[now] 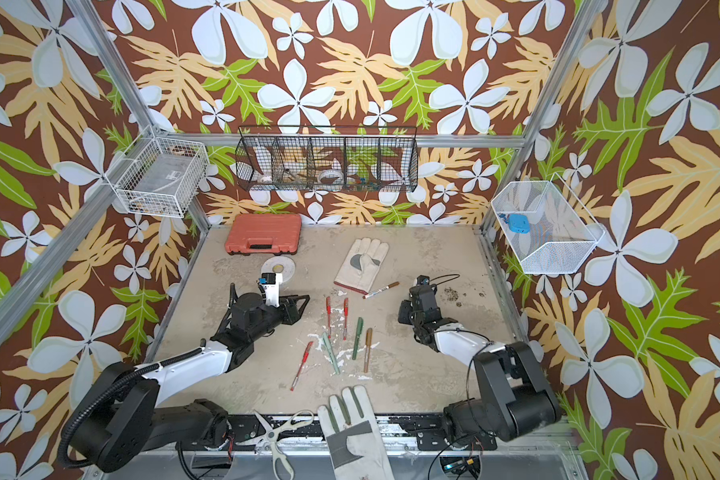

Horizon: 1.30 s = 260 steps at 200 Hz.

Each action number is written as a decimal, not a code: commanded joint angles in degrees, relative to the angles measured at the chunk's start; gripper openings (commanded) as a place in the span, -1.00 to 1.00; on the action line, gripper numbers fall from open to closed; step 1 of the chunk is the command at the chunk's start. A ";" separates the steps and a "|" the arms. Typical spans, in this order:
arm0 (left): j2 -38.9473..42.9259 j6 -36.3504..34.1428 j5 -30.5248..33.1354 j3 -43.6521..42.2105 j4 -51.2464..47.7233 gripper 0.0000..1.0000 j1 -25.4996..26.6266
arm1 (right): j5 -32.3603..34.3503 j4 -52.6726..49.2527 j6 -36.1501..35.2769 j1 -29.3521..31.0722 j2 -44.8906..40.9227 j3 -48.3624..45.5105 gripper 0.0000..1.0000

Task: Open the pen caps
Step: 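Lower the uncapped pink pen onto the table with the right gripper, then grasp the tan capped pen with the right gripper while the left gripper waits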

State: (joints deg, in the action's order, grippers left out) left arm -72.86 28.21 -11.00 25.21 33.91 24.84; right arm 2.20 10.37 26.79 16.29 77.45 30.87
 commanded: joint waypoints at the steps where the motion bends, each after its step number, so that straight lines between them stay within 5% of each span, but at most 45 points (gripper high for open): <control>1: -0.17 -0.96 -1.63 0.17 2.50 0.05 0.11 | -0.75 3.40 -0.71 0.33 -5.99 -2.58 -0.24; 41: 3.41 2.32 2.57 0.65 -1.24 0.05 5.01 | -3.09 1.54 1.82 3.02 -16.87 -5.62 -0.20; 63: 4.43 4.48 7.43 3.54 -9.12 0.05 10.27 | -2.91 -8.99 2.45 6.70 -18.85 -0.76 -0.23; 118: 9.05 9.75 3.25 2.90 -24.30 0.05 13.04 | 1.94 -23.64 4.46 18.73 -25.33 0.34 -0.19; 184: 11.93 13.04 -0.89 -0.57 -25.13 0.06 14.18 | 1.20 -27.24 7.65 29.89 -17.30 -0.07 -0.21; 260: 8.50 11.80 -1.21 1.32 -25.03 0.06 14.79 | -1.67 -23.40 6.97 30.55 -4.57 2.37 -0.25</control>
State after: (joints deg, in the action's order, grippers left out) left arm -63.46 40.34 -12.08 25.67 8.27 39.59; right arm 1.23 -15.20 34.04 46.76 71.02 32.10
